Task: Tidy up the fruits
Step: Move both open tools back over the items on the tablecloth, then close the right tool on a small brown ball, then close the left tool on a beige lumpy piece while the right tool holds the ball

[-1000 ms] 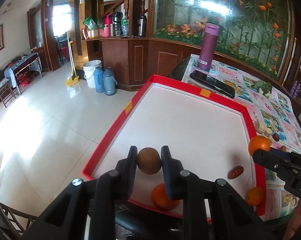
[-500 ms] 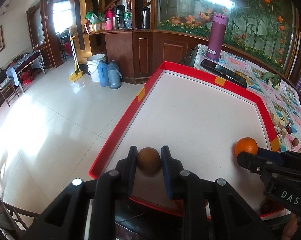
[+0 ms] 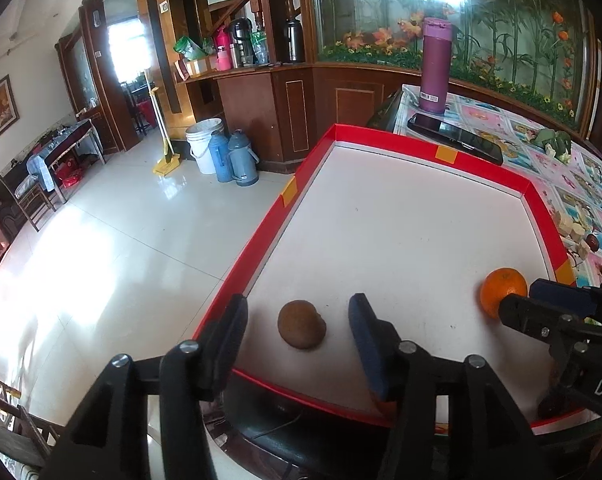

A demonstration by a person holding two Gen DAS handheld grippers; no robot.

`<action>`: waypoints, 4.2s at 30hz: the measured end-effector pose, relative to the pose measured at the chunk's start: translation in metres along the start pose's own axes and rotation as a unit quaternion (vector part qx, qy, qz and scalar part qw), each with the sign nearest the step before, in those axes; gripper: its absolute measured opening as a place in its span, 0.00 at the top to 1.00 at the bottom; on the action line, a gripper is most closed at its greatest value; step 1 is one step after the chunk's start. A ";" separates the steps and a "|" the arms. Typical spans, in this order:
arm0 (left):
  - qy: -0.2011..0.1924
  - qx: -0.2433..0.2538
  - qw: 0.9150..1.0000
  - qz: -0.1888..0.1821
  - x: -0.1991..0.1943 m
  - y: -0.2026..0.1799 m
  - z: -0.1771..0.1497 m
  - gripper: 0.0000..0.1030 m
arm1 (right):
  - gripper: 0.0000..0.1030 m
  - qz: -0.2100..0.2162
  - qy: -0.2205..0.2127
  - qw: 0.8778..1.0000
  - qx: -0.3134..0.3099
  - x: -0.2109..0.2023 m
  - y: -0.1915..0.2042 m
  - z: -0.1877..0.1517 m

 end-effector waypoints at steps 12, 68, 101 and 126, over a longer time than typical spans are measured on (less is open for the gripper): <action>-0.038 0.009 0.999 0.025 -0.033 -0.011 0.009 0.11 | 0.57 0.000 -0.089 0.996 0.015 -0.063 -0.032 0.005; -0.089 0.134 0.985 -0.061 -0.122 -0.178 0.018 0.00 | 0.53 -0.100 -0.075 0.988 0.095 -0.136 -0.218 -0.030; 0.025 0.184 0.969 -0.163 -0.075 -0.313 0.028 0.31 | 0.79 -0.073 -0.196 0.966 0.153 -0.180 -0.280 -0.008; 0.004 0.143 0.964 -0.225 -0.104 -0.302 0.029 0.76 | 0.79 -0.086 -0.179 0.971 0.132 -0.166 -0.276 -0.010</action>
Point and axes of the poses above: each gripper's, at about its wrist camera, not at the fingertips, and x roughly the way its jaws point, y to its left, z to its top, the point moved 9 cm from there along x, roughly the way its jaws point, and after that the axes turned 14 degrees about z, right-handed, at the moved point
